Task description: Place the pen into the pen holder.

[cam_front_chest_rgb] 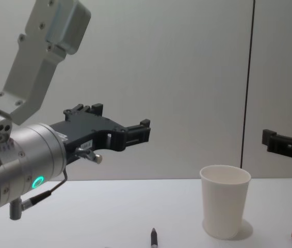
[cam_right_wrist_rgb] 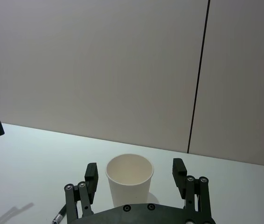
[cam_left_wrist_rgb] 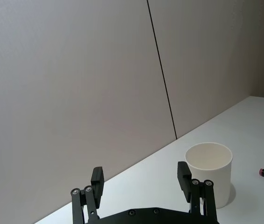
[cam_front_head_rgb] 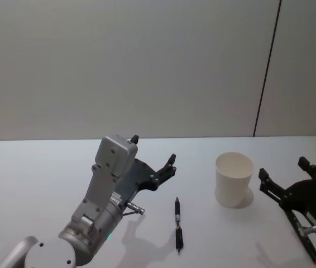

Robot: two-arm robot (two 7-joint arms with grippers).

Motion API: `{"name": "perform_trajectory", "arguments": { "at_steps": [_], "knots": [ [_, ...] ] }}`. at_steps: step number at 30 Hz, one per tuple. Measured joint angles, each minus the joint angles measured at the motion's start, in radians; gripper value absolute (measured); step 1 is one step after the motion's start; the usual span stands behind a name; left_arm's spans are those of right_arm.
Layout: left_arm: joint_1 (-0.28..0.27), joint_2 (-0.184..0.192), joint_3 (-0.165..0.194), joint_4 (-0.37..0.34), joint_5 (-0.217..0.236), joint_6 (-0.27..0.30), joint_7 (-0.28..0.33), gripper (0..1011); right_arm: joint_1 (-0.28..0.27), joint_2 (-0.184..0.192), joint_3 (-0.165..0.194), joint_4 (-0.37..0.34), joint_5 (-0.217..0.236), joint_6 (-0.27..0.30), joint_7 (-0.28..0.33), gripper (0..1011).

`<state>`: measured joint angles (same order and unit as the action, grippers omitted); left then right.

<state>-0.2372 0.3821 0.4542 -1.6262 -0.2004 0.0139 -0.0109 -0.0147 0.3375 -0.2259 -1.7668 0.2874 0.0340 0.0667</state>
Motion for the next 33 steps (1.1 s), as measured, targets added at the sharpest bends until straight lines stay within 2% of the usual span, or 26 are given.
{"name": "perform_trajectory", "arguments": {
  "at_steps": [33],
  "knots": [
    [0.0, 0.0, 0.0, 0.0, 0.0, 0.0, 0.0, 1004, 0.0, 0.0, 0.0, 0.0, 0.0, 0.0, 0.0, 1002]
  ]
}}
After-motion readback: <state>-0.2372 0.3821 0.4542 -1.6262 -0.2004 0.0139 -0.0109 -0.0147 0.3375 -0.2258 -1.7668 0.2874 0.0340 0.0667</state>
